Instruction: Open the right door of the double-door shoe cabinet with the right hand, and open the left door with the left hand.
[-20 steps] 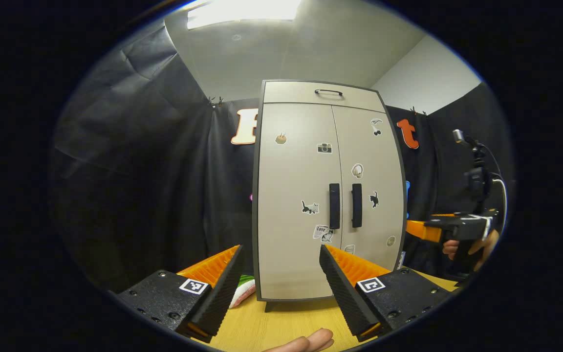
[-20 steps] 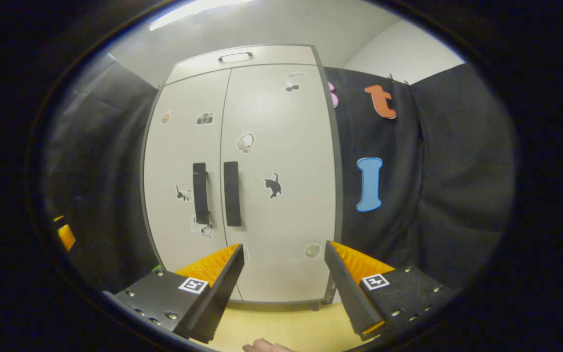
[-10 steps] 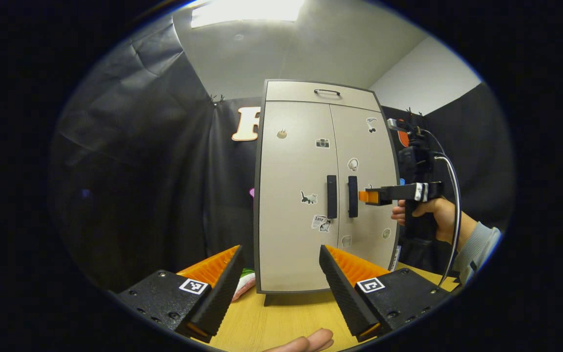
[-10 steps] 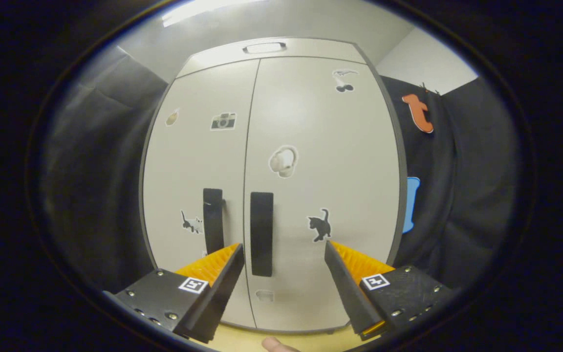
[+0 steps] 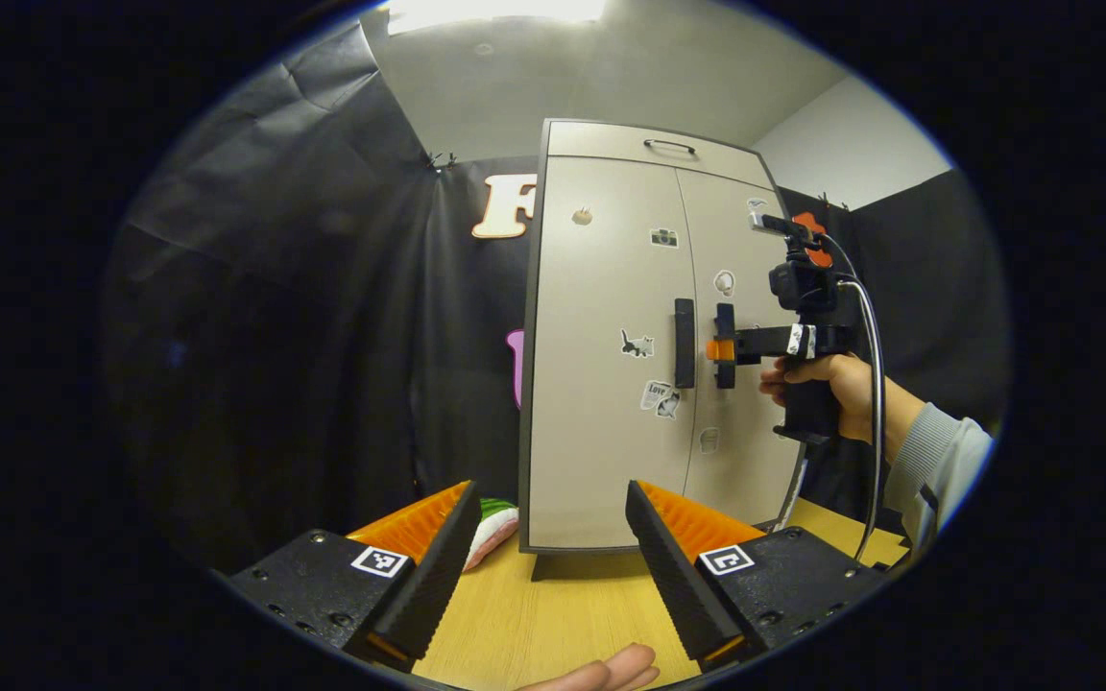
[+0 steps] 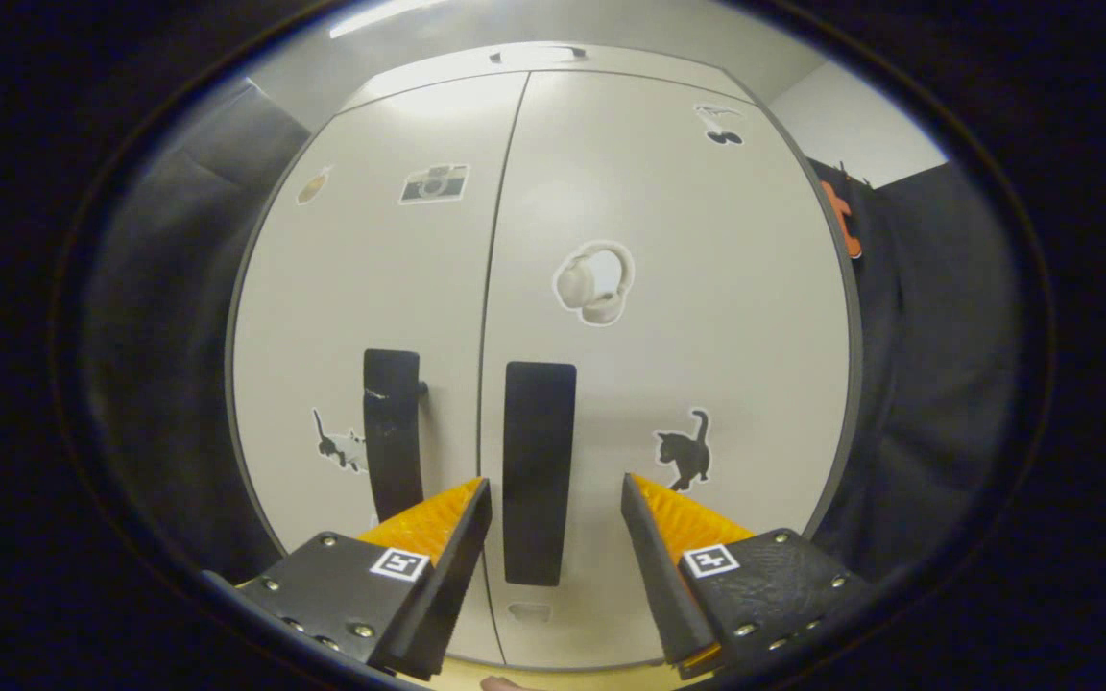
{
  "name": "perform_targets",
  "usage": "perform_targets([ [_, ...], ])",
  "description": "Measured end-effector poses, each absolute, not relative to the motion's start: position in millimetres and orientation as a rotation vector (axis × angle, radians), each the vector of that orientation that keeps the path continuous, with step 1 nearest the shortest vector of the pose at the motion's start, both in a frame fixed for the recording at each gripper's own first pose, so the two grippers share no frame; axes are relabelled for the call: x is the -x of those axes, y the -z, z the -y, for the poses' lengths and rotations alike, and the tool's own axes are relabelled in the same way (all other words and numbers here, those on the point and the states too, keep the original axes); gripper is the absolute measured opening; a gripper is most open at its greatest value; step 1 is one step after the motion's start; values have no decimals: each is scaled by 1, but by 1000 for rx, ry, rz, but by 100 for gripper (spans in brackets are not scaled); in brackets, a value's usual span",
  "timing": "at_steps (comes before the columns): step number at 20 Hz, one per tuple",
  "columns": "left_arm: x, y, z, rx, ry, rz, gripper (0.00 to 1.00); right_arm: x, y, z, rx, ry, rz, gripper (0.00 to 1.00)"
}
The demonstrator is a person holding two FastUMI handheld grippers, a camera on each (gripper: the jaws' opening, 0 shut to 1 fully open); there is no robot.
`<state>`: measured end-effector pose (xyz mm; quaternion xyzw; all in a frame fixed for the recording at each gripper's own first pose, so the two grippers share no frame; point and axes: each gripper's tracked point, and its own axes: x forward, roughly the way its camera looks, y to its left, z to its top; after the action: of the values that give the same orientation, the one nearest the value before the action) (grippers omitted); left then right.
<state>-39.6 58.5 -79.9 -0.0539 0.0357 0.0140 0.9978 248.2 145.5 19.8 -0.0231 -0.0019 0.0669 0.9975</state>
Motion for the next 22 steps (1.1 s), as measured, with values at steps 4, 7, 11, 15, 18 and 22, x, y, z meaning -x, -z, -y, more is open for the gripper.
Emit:
perform_targets([
  [4, 37, 89, -54, 124, 0, -91, 95, -266, -21, -150, -3, -97, 26, 68],
  [7, 35, 92, -55, 129, 4, -105, 95, -254, -23, -150, -45, -90, 27, 27],
  [11, 33, 91, -56, 117, -7, -102, 95, -250, -22, -149, -35, -116, -8, 11],
  [15, 32, 92, -52, 118, -9, -105, 95, -236, -24, -145, -45, -183, -28, 12],
  [18, 34, 92, -42, 116, 11, -119, 95, -222, -26, -140, -47, -224, -51, 11],
  [22, 38, 82, -31, 110, 24, -104, 95, -196, -26, -124, -39, -265, -70, 12],
])
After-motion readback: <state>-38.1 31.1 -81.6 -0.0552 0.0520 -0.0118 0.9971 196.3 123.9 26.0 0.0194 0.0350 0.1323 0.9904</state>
